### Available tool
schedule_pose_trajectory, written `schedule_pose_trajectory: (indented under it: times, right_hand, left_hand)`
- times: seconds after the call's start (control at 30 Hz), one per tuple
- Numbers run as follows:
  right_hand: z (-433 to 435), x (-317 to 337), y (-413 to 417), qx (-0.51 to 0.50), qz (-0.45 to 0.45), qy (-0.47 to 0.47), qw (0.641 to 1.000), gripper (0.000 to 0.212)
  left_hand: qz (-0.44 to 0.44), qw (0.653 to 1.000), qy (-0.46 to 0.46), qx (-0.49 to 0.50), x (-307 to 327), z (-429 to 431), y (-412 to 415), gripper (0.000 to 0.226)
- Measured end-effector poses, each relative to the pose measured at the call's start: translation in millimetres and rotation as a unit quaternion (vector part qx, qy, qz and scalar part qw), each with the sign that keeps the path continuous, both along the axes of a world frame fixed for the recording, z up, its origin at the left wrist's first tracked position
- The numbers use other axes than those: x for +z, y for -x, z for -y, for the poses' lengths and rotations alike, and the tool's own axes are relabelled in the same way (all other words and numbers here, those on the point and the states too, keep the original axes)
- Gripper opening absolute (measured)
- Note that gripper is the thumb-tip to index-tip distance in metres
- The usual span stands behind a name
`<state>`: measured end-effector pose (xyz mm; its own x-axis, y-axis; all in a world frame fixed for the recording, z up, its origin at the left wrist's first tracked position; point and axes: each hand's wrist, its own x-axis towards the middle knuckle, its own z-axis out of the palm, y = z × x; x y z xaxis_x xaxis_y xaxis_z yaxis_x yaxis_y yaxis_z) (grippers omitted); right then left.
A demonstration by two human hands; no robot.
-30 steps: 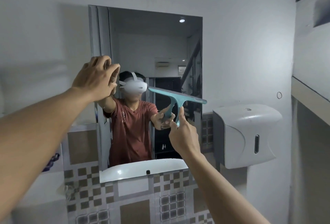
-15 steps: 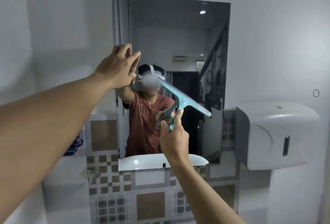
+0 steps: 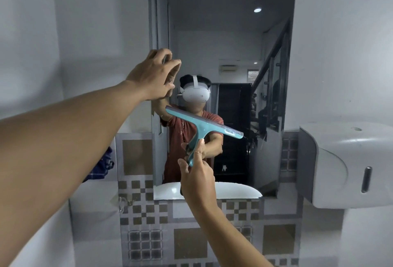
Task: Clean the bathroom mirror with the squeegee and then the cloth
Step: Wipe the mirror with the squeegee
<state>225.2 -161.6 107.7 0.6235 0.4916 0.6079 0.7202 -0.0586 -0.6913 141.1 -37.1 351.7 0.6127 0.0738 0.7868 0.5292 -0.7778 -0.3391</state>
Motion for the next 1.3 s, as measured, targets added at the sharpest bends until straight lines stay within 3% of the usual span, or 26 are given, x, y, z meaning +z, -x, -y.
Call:
schedule_pose_trajectory:
  times: [0.47,0.73,1.07,1.3]
  right_hand:
    - [-6,1,9,-0.004,0.074,0.036,0.997,0.085]
    - [7,5,-5,-0.046,0.148,0.048,0.987,0.075]
    - [2,11,5,-0.043,0.134,0.050,0.989,0.077]
    - [32,6,-17,-0.094,0.246,0.143,0.954,0.067]
  left_hand:
    - [0.002,1.000,-0.012,0.008,0,-4,-1,0.068]
    - [0.010,1.000,-0.019,0.007,-2,-6,-3,0.068]
    - [0.012,1.000,-0.011,0.006,-3,-5,-3,0.068]
    - [0.013,1.000,-0.015,0.011,-5,-4,-3,0.067]
